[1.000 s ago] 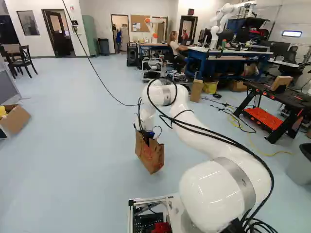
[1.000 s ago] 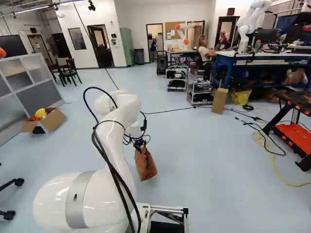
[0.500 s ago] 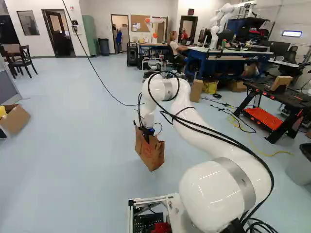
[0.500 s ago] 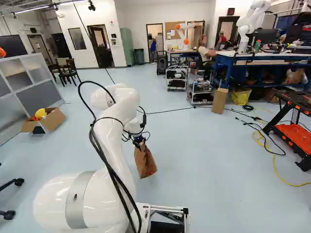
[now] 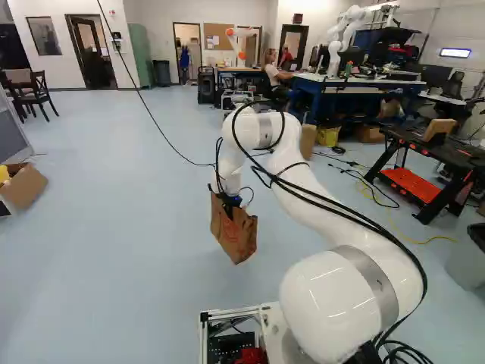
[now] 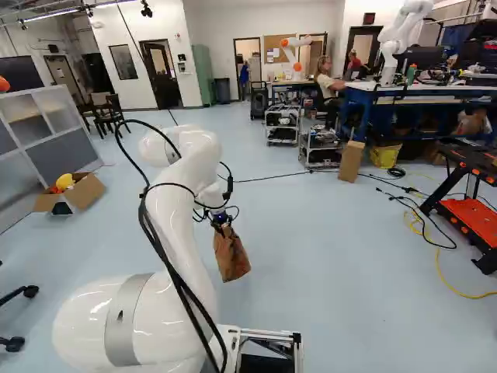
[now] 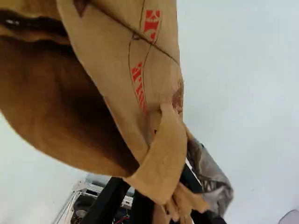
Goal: Pick up the grocery bag from the ground
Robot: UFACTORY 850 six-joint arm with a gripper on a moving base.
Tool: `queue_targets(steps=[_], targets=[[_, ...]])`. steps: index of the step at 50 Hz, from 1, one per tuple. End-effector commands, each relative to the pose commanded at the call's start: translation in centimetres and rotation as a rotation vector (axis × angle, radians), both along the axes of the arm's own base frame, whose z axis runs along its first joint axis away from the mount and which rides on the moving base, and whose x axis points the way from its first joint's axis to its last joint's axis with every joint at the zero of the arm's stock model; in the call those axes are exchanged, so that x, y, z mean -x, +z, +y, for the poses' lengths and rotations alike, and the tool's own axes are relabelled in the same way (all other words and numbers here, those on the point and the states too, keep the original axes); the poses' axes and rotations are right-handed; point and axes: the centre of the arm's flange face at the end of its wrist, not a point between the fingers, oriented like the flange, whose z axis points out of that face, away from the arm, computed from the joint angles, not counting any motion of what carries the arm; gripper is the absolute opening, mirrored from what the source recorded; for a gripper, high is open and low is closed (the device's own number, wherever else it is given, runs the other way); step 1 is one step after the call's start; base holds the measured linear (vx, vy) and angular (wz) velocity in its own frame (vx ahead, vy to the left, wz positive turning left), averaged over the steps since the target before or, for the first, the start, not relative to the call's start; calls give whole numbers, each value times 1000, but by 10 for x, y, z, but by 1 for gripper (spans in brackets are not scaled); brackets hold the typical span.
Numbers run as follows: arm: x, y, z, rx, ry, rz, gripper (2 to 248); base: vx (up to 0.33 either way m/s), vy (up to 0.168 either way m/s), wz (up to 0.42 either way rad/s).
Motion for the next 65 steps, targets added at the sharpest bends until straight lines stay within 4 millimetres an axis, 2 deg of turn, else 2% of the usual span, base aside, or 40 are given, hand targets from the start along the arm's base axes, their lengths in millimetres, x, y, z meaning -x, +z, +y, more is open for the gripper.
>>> queue_targets(steps=[30,65], targets=[[20,46,-1,0,4,-1,21,0,0,0],[52,99,-13,0,-3,0,21,0,0,0]])
